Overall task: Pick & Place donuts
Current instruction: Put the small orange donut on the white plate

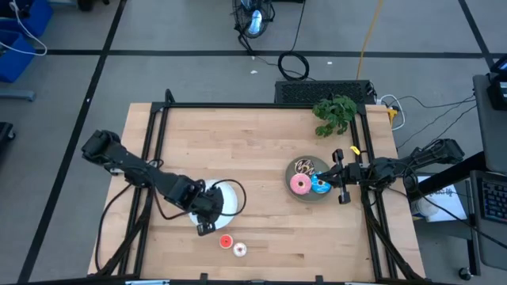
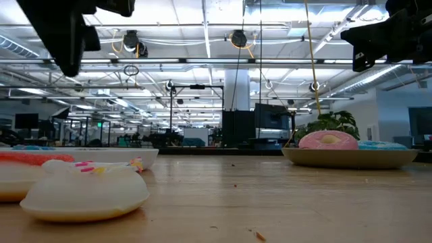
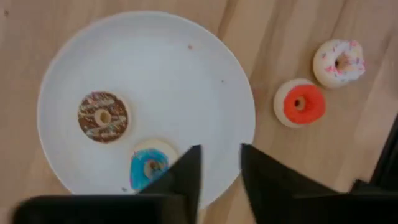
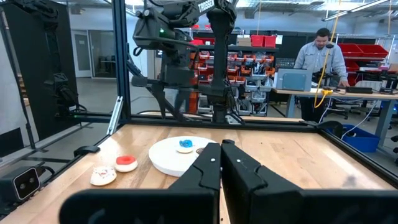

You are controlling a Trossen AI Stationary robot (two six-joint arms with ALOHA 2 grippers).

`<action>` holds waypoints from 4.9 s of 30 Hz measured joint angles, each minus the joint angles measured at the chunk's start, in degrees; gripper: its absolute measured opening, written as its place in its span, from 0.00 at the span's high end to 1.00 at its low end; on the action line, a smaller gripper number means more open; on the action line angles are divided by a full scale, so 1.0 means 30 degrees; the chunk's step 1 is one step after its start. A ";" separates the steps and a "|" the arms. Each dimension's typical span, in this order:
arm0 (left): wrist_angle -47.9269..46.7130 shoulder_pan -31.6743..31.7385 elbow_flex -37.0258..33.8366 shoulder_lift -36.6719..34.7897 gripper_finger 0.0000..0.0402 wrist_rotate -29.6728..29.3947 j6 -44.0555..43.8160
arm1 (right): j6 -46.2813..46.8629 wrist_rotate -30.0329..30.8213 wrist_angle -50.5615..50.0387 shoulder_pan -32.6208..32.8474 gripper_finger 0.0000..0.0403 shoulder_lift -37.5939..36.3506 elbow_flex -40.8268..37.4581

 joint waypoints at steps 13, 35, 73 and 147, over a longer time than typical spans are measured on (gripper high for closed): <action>0.4218 -0.1247 0.0000 0.0157 0.99 -0.0120 0.0964 | -0.0007 0.0003 0.0007 -0.0003 1.00 0.0001 -0.0001; 0.0207 -0.1847 0.8664 0.4002 0.99 -0.2327 0.5251 | 0.0000 0.0007 -0.0001 -0.0004 1.00 0.0007 -0.0005; -0.2995 -0.1679 1.0897 0.8442 0.75 -0.1982 0.7791 | -0.0051 0.0007 0.0007 -0.0007 1.00 0.0036 -0.0005; 0.6683 -0.2488 0.2004 0.8419 0.21 0.0455 0.8598 | -0.0138 0.0007 0.0166 -0.0003 1.00 0.0036 -0.0005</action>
